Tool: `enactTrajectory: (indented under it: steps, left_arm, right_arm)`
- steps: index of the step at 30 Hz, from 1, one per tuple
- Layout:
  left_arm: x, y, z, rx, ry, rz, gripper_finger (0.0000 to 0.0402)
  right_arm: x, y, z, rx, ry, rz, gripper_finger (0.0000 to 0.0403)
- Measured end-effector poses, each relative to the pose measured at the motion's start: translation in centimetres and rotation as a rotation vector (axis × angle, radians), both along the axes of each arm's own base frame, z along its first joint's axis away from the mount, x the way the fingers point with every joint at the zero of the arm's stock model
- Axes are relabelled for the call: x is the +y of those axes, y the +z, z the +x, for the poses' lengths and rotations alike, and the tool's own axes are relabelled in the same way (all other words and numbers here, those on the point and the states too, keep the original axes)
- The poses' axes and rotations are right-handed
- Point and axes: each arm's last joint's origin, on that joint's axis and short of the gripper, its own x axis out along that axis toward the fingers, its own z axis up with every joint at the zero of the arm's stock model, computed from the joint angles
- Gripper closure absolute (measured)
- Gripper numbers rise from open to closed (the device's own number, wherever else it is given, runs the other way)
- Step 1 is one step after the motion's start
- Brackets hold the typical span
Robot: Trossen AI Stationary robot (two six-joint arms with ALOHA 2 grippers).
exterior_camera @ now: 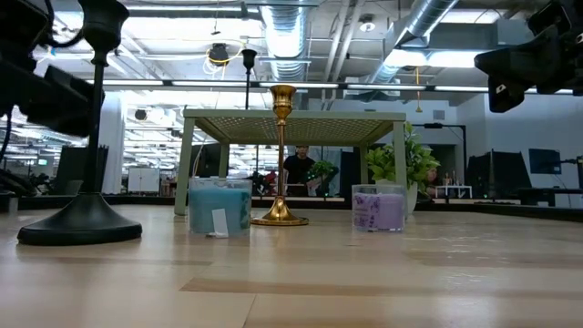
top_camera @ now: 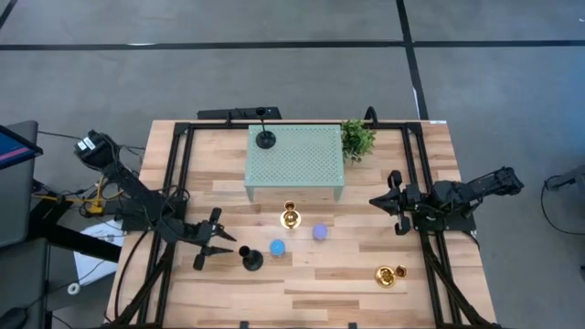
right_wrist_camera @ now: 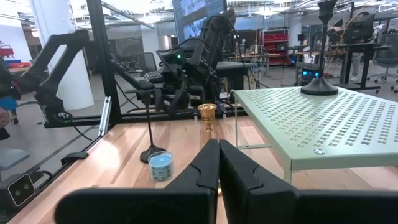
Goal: Pick & Place candle stick holders
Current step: Put the black candle holder on the shelf
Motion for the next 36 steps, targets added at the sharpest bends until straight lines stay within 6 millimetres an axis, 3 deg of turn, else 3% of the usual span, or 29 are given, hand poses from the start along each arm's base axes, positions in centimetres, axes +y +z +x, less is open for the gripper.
enactTrajectory:
  steps: [17, 23, 36]
  left_arm:
    - [-1.3, 0.2, 4.2, 0.073, 0.016, 0.056, 0.0233]
    - [-1.9, 0.4, 4.5, 0.084, -0.06, 0.011, 0.0231]
    - [-1.4, 0.9, 4.9, 0.046, -0.02, -0.022, 0.0242]
  right_arm:
    - [0.0, 0.0, 0.0, 0.0, 0.0, 0.0, 0.0403]
    - [0.0, 0.0, 0.0, 0.0, 0.0, 0.0, 0.0403]
    - [0.0, 0.0, 0.0, 0.0, 0.0, 0.0, 0.0403]
